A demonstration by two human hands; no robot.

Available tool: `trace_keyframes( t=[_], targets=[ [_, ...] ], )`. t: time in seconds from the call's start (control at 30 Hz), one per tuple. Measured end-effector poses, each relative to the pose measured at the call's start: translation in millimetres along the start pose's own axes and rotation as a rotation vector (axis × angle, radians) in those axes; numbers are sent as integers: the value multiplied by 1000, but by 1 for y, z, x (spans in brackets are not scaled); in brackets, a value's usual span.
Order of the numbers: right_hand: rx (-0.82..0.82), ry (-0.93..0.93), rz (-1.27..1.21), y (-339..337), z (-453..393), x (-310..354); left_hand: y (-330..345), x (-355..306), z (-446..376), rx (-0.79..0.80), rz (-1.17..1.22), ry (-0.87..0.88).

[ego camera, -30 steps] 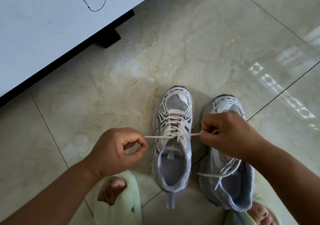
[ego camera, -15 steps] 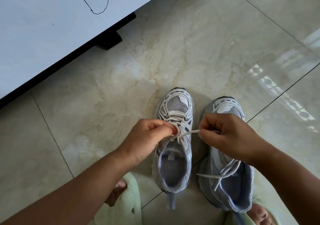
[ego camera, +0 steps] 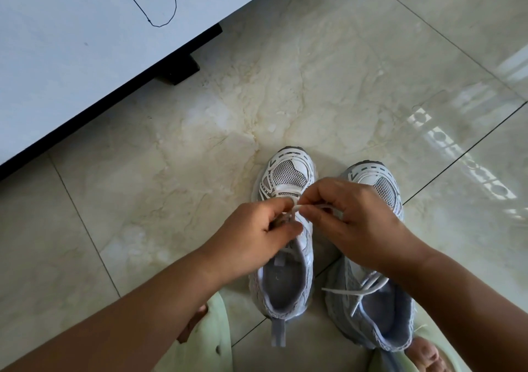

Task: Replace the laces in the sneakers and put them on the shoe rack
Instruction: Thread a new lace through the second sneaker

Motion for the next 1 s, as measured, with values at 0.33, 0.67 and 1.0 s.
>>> trace_keyframes(
  t=[0.33, 0.67, 1.0],
  targets=[
    [126, 59, -29, 17, 5, -18, -1, -2, -3, 80, 16, -2],
    [0, -133, 122, 2, 8, -1, -12, 10, -5, -36, 418, -282],
    [115, -283, 177, 21, 35, 13, -4, 28, 0, -27, 526, -461]
  ],
)
Point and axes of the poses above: each hand's wrist, its own z-axis away from the middle knuckle, its own y-axis out of the palm, x = y × z, the point moved 10 cm from there along -z, towards the middle knuckle, and after that the axes turned 15 degrees about -x, right-handed, at the moved point
